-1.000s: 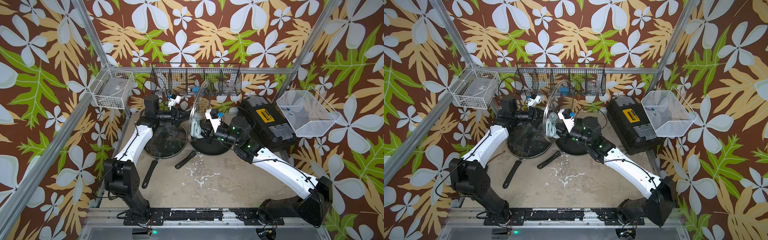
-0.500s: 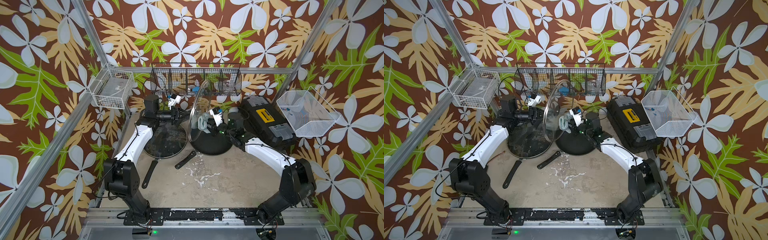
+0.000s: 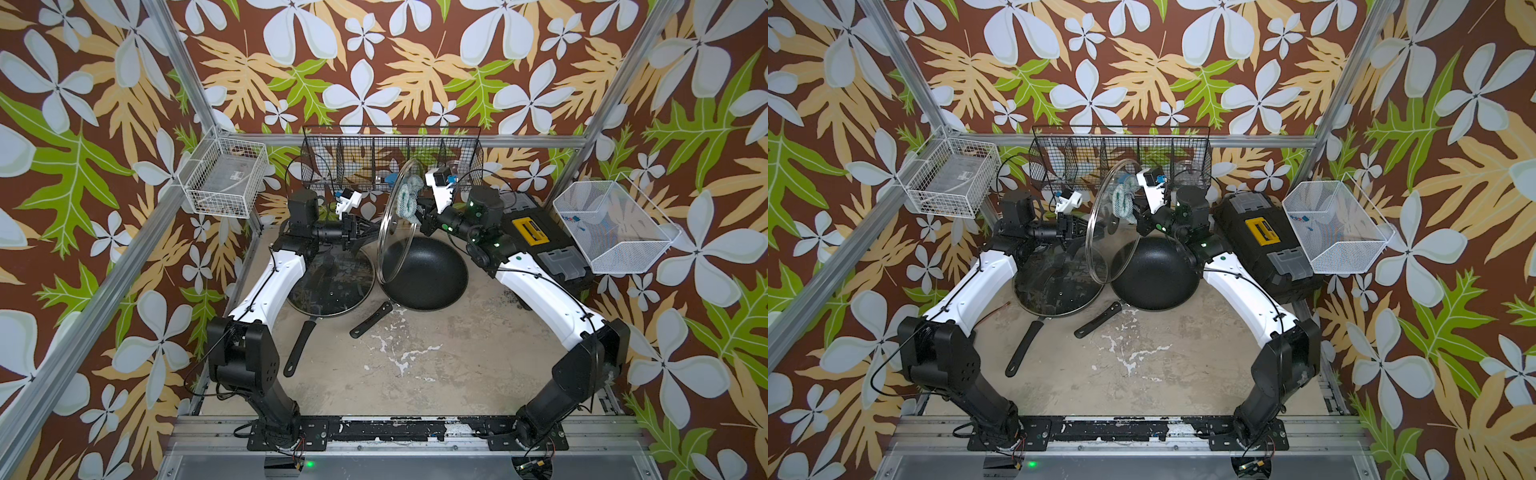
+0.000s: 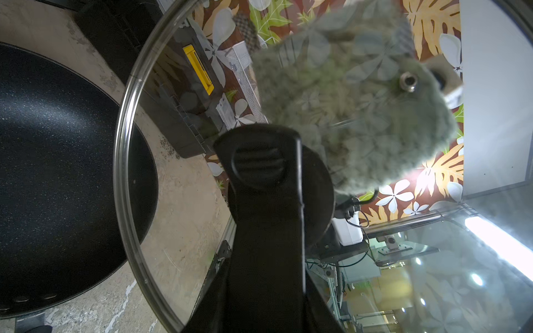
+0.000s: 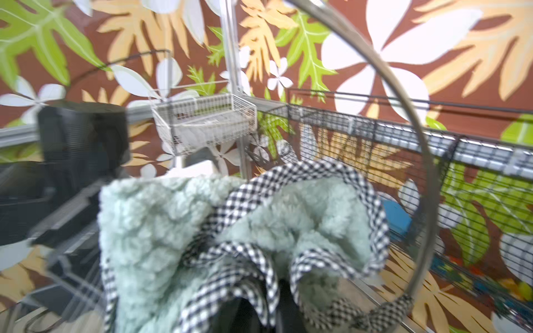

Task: Wipe the pot lid with a cloth
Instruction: Wipe the pot lid.

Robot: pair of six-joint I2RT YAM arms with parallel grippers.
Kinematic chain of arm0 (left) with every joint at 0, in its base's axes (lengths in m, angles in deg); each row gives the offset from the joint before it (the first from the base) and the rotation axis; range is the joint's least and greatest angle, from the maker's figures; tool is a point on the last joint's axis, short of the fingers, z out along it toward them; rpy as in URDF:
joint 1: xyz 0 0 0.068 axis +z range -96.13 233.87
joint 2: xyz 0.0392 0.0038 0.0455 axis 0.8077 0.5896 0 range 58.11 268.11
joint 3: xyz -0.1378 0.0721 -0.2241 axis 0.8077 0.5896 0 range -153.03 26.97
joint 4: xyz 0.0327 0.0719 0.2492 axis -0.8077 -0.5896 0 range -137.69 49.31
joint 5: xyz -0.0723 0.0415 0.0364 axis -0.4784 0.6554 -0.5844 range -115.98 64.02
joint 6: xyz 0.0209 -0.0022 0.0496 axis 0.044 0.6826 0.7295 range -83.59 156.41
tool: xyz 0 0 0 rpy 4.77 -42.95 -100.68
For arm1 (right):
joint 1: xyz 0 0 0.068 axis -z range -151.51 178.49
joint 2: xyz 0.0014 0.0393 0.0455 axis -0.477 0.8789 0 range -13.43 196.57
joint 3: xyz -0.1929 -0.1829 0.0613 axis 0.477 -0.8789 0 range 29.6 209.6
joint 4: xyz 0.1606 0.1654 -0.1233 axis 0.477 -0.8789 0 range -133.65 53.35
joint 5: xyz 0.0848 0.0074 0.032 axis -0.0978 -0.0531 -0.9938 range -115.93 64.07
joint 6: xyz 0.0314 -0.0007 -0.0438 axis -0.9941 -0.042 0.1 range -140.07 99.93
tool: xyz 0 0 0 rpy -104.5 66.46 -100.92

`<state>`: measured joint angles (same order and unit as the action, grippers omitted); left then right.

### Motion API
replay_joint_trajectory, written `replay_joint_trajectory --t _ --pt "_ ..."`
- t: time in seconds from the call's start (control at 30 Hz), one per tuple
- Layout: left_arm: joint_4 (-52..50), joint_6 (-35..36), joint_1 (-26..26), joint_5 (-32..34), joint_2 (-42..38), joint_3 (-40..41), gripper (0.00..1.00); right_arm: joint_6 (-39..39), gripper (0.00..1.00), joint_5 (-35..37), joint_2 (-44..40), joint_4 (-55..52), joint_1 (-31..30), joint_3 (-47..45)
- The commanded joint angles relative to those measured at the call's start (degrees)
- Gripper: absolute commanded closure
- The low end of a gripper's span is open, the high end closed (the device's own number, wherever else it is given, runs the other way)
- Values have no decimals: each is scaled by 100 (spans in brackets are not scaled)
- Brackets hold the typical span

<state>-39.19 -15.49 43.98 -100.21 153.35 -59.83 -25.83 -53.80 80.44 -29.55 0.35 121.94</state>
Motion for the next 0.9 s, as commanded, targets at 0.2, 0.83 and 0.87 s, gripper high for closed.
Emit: replay_joint_trajectory --t 0.2,0.83,0.87 --pt "610 66 -2 -299 -23 -44 100 -476 100 -685 -1057 758 -817 -1951" --pt "703 -31 3 -350 -82 45 100 -291 100 189 378 691 248 -1380" --pt "703 -26 2 -350 -92 62 100 -251 100 195 432 606 280 -1129"
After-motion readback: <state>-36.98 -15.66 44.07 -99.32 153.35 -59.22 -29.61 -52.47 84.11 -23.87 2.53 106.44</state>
